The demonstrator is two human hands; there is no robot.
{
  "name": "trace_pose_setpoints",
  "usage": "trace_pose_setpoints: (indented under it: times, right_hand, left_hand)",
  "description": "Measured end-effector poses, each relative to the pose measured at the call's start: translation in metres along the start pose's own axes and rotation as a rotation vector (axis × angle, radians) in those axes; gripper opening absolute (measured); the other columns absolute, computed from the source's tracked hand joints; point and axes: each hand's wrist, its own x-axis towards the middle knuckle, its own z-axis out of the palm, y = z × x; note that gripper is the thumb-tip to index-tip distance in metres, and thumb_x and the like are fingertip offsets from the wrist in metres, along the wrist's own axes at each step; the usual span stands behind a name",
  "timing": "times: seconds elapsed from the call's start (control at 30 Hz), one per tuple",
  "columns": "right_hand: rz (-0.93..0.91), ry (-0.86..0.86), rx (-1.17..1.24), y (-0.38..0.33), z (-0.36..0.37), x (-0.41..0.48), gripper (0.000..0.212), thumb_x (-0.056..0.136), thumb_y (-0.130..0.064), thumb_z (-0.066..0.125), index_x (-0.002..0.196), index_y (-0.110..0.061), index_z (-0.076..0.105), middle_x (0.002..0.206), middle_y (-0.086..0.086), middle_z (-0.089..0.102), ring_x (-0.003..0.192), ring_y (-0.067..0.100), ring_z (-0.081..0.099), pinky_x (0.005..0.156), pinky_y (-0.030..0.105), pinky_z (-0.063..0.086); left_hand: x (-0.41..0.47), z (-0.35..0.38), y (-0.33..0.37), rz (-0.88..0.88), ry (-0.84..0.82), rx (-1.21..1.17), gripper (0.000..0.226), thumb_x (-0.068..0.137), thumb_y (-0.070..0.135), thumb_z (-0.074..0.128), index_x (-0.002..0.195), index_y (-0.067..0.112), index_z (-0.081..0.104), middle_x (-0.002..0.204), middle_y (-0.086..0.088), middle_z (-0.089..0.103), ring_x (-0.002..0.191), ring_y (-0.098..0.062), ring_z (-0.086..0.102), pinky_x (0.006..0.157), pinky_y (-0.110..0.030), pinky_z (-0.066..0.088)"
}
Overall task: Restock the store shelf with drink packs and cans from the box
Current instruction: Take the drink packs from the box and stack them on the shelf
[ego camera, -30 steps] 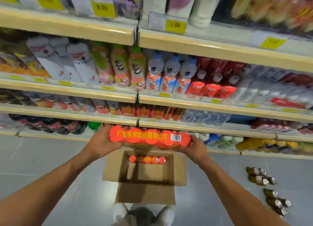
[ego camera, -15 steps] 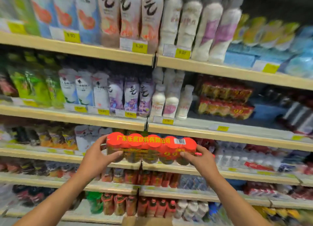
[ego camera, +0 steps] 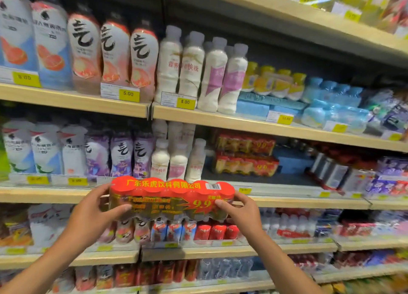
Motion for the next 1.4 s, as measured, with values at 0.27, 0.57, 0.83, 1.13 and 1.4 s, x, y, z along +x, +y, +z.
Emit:
trace_pose_setpoints:
  times: [0.27, 0.57, 0.83, 1.13, 1.4]
  right_hand:
    - [-0.060, -0.030, -0.021, 0.023, -0.101, 0.057, 0.038, 0.071, -0.033, 0.089, 0.106, -0.031, 0.075, 0.096, -0.010, 0.078, 0.092, 0.011, 0.073, 0.081, 0.033, 0.060]
    - [-0.099, -0.013, -0.071, 0.054, -0.216, 0.150, 0.037, 0.071, -0.037, 0.087, 0.106, -0.029, 0.076, 0.095, -0.010, 0.078, 0.091, 0.007, 0.072, 0.080, 0.029, 0.055]
    - [-0.110, -0.011, -0.062, 0.095, -0.252, 0.197, 0.042, 0.074, -0.023, 0.087, 0.114, -0.026, 0.071, 0.099, -0.010, 0.078, 0.095, 0.009, 0.072, 0.077, 0.022, 0.058]
    - [-0.133, -0.051, -0.257, 0.125, -0.254, 0.218, 0.037, 0.070, -0.045, 0.086, 0.103, -0.035, 0.073, 0.094, -0.020, 0.076, 0.089, -0.002, 0.070, 0.085, 0.034, 0.059]
    - [-0.104, -0.109, -0.470, 0.125, -0.256, 0.228, 0.039, 0.071, -0.058, 0.080, 0.099, -0.032, 0.073, 0.084, -0.020, 0.074, 0.076, -0.008, 0.067, 0.068, 0.017, 0.052]
  left_hand:
    - [0.024, 0.106, 0.057, 0.059, 0.001, 0.015, 0.058, 0.068, 0.041, 0.085, 0.114, 0.053, 0.052, 0.121, 0.016, 0.062, 0.114, -0.010, 0.057, 0.093, -0.037, 0.047]
    - [0.069, 0.241, 0.115, 0.096, 0.013, 0.046, 0.069, 0.071, 0.043, 0.084, 0.132, 0.037, 0.052, 0.126, 0.015, 0.057, 0.116, -0.010, 0.053, 0.098, -0.035, 0.045]
    - [0.095, 0.304, 0.130, 0.024, -0.017, 0.122, 0.071, 0.074, 0.040, 0.083, 0.135, 0.032, 0.049, 0.131, 0.010, 0.059, 0.120, -0.018, 0.055, 0.093, -0.036, 0.047]
    - [0.102, 0.320, 0.123, -0.018, -0.049, 0.334, 0.037, 0.073, 0.042, 0.083, 0.095, 0.034, 0.054, 0.090, 0.022, 0.065, 0.084, 0.000, 0.059, 0.079, -0.035, 0.054]
    - [0.110, 0.322, 0.127, -0.059, -0.108, 0.489, 0.033, 0.073, 0.051, 0.080, 0.091, 0.035, 0.057, 0.087, 0.017, 0.068, 0.083, -0.003, 0.063, 0.076, -0.035, 0.056]
